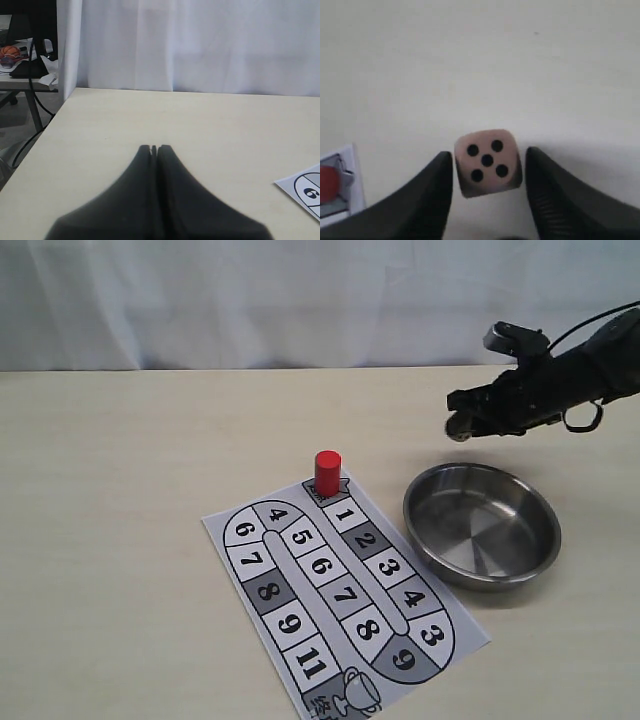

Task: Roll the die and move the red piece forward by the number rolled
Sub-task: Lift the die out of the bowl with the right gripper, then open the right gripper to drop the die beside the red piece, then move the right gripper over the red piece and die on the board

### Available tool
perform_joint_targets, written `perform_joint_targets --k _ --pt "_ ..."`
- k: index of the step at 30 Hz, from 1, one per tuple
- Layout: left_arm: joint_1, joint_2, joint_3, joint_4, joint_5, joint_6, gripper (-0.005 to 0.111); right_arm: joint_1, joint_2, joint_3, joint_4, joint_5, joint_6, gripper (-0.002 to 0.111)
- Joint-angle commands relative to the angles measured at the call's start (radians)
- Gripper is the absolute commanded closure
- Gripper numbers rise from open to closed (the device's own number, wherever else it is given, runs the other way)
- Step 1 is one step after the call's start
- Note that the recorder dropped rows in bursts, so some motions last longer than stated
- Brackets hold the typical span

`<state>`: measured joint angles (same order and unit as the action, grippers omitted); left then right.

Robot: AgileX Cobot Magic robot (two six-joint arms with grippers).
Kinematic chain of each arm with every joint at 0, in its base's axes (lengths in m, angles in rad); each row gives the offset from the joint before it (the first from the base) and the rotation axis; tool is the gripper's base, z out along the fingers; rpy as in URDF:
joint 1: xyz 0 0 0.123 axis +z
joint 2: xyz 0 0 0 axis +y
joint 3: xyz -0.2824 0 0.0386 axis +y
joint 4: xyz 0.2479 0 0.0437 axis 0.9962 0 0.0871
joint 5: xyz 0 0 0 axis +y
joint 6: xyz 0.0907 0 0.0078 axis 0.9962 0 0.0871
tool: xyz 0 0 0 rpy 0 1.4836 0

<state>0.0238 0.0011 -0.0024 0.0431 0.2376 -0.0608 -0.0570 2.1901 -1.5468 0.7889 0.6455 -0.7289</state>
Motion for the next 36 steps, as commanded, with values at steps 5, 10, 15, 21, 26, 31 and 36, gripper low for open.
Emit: perform_joint_targets --k 5,10,15,21,26,31,36 --pt "0.0 -0.001 0.002 -0.001 -0.01 -0.004 0.107 -0.001 -0.002 -0.01 0.025 -0.07 0.006 0.033" --pt "0.0 -0.001 0.002 -0.001 -0.004 -0.004 0.107 -0.001 -0.002 -0.01 -0.115 -0.077 0.093 0.035" --pt "0.0 -0.001 0.002 -0.001 -0.004 -0.004 0.107 -0.001 -0.002 -0.01 -0.149 -0.077 0.095 0.044" --pt "0.0 -0.001 0.002 -0.001 -0.004 -0.004 0.107 -0.001 -0.004 -0.01 -0.149 -0.077 0.102 0.066" --pt "0.0 -0.001 0.002 -0.001 -0.004 -0.004 0.107 -0.001 -0.029 -0.01 -0.149 -0.07 0.102 0.092" --pt "0.0 -0.001 0.002 -0.001 -0.004 -0.004 0.107 -0.001 -0.083 -0.01 -0.151 -0.04 0.096 0.104" --pt "0.0 -0.001 0.002 -0.001 -0.008 -0.004 0.107 0.022 -0.118 -0.01 -0.136 0.06 0.004 0.104"
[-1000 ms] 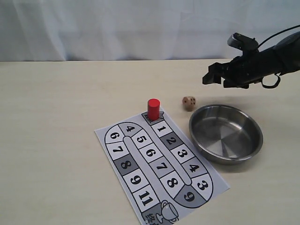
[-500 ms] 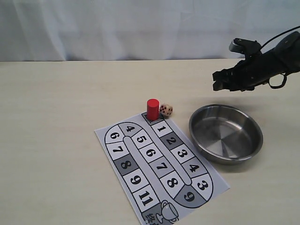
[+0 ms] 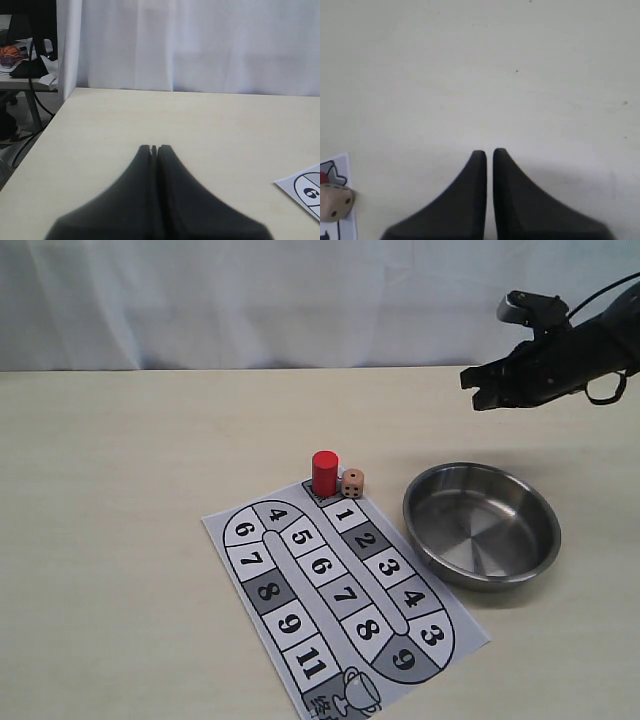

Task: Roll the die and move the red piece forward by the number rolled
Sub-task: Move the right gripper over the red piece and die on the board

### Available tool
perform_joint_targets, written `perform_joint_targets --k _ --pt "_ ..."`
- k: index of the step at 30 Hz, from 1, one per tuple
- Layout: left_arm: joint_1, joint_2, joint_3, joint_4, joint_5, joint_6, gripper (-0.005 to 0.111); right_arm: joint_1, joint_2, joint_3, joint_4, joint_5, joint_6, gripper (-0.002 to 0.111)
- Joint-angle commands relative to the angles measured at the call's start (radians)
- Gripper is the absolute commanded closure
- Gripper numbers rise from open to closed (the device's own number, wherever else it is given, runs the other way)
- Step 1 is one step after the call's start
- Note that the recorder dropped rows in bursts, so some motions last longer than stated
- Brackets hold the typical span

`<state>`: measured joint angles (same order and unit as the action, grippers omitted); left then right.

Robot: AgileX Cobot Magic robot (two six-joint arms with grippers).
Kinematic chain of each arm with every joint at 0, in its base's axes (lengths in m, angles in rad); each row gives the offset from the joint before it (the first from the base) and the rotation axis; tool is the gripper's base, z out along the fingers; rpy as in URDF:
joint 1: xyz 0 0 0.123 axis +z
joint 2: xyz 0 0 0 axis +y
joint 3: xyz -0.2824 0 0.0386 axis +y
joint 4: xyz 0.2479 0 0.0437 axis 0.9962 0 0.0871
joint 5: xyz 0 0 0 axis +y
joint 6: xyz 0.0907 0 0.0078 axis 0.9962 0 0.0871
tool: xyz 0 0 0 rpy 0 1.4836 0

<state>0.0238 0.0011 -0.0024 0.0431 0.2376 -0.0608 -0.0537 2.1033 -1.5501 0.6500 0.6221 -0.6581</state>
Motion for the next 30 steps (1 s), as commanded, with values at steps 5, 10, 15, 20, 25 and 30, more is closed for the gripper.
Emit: perform_joint_targets --k 5,10,15,20,25,30 --pt "0.0 -0.001 0.002 -0.001 -0.01 -0.004 0.107 0.076 -0.048 -0.007 -0.015 0.122 -0.067 0.104" --pt "0.0 -0.001 0.002 -0.001 -0.01 -0.004 0.107 0.155 -0.051 -0.007 -0.019 0.15 -0.06 0.104" --pt "0.0 -0.001 0.002 -0.001 -0.01 -0.004 0.107 0.231 -0.051 -0.007 -0.069 0.199 -0.046 0.104" --pt "0.0 -0.001 0.002 -0.001 -0.01 -0.004 0.107 0.291 -0.047 -0.007 -0.107 0.205 -0.033 0.104" --pt "0.0 -0.001 0.002 -0.001 -0.01 -0.004 0.107 0.3 -0.022 -0.007 -0.132 0.25 0.002 0.104" --pt "0.0 -0.001 0.002 -0.001 -0.003 -0.004 0.107 0.3 0.013 0.006 -0.151 0.238 0.016 0.104"
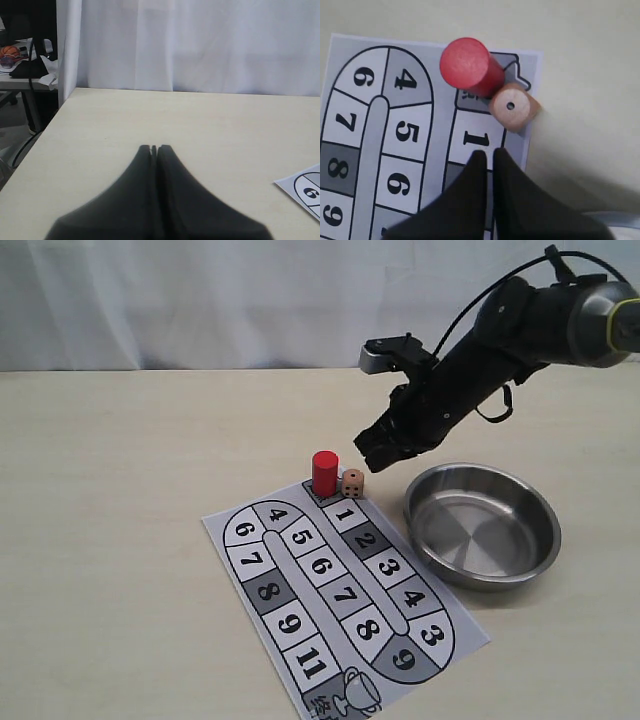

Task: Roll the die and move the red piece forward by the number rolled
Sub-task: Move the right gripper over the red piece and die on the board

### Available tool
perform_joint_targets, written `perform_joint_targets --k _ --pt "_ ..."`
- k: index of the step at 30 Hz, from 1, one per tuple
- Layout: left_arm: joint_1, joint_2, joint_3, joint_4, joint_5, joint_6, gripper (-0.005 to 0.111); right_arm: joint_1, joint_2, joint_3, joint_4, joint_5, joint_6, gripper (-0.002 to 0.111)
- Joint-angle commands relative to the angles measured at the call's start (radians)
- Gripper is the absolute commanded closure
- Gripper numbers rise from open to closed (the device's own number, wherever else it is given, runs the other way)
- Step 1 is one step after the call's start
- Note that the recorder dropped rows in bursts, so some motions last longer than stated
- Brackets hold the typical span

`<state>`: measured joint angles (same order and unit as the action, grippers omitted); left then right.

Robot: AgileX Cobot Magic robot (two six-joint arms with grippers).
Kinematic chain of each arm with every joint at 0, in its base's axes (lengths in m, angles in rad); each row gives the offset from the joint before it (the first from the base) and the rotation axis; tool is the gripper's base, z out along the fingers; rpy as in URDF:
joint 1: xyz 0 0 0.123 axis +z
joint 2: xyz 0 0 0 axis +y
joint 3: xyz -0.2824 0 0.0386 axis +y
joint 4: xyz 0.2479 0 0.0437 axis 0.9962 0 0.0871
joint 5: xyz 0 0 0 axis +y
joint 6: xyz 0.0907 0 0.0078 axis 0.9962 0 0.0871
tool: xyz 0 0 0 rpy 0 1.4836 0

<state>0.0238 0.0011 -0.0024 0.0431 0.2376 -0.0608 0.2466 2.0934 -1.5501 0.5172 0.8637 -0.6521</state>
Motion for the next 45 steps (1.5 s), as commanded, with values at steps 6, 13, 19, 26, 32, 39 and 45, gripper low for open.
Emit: perform_joint_targets --k 6,13,19,26,32,39,45 --pt "0.0 -0.001 0.002 -0.001 -0.003 -0.004 0.107 0.0 0.042 0.006 -0.02 -0.015 -0.008 0.104" --pt "0.0 -0.001 0.002 -0.001 -0.003 -0.004 0.107 0.0 0.088 0.006 -0.017 -0.055 -0.008 0.104" --pt "0.0 -0.001 0.002 -0.001 -0.003 -0.004 0.107 0.0 0.11 0.006 -0.038 -0.067 -0.008 0.104" --pt "0.0 -0.001 0.002 -0.001 -0.008 -0.004 0.107 0.0 0.11 0.006 -0.038 -0.076 -0.008 0.104" --pt "0.0 -0.001 0.002 -0.001 -0.01 -0.004 0.107 0.0 0.11 0.006 -0.038 -0.078 -0.008 0.104" --pt "0.0 -0.001 0.002 -0.001 -0.01 -0.004 0.107 0.0 0.068 0.002 -0.045 -0.111 -0.013 0.104" --pt "0.0 -0.001 0.002 -0.001 -0.01 -0.004 0.107 0.0 -0.029 0.002 -0.032 -0.134 -0.025 0.104"
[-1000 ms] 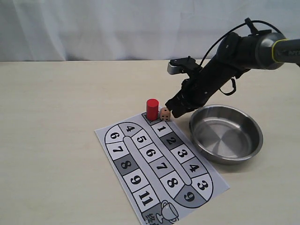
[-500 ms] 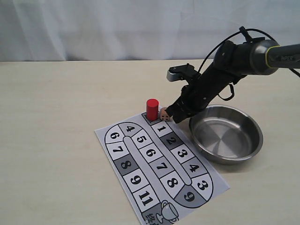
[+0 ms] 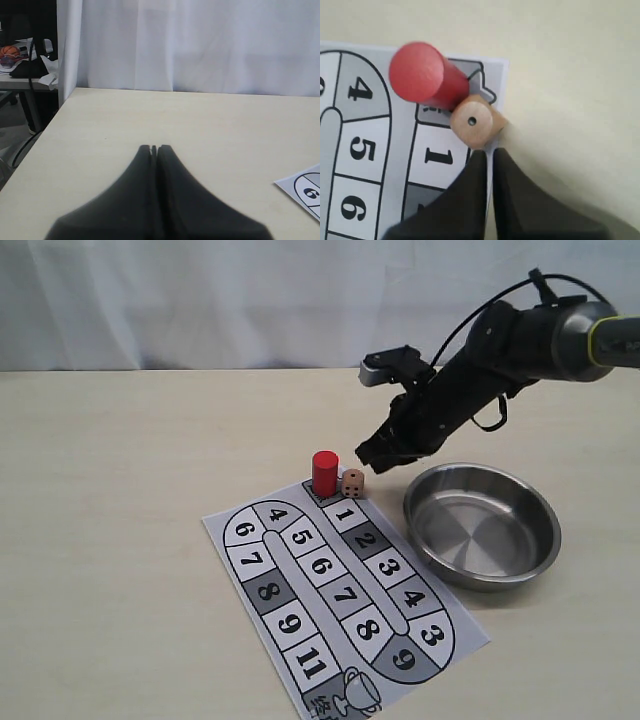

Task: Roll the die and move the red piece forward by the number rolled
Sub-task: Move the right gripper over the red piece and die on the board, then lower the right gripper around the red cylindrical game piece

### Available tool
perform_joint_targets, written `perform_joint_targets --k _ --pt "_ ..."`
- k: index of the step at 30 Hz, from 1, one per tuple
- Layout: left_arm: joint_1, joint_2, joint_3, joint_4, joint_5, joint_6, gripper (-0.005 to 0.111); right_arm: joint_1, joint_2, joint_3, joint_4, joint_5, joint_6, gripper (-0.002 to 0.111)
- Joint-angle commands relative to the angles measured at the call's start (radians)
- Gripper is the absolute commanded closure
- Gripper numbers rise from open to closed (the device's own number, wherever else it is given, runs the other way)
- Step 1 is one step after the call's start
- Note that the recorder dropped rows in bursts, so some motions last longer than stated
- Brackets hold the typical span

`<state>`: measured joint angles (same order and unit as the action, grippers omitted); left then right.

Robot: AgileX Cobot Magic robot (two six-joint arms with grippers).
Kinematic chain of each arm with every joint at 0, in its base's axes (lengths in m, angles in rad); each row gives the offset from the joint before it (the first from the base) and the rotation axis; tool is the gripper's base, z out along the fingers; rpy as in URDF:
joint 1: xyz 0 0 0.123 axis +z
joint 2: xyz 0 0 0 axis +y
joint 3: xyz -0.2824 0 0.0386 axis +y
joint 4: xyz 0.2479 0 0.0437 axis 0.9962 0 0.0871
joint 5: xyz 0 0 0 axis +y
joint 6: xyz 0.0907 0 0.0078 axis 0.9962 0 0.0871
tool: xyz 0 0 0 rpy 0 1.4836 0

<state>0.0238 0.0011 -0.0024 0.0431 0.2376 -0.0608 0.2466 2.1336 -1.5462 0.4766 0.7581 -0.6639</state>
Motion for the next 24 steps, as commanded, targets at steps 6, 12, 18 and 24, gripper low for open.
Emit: perform_joint_targets --k 6,12,18,24 --pt "0.0 -0.001 0.002 -0.001 -0.01 -0.004 0.107 0.001 -0.09 -0.002 0.134 -0.04 -0.106 0.093" --pt "0.0 -0.001 0.002 -0.001 -0.004 -0.004 0.107 0.061 -0.089 -0.002 0.139 -0.075 -0.109 0.048" --pt "0.0 -0.001 0.002 -0.001 -0.004 -0.004 0.107 0.154 -0.088 -0.002 0.119 -0.19 -0.153 0.041" --pt "0.0 -0.001 0.002 -0.001 -0.004 -0.004 0.107 0.197 -0.083 0.005 0.024 -0.338 -0.076 0.041"
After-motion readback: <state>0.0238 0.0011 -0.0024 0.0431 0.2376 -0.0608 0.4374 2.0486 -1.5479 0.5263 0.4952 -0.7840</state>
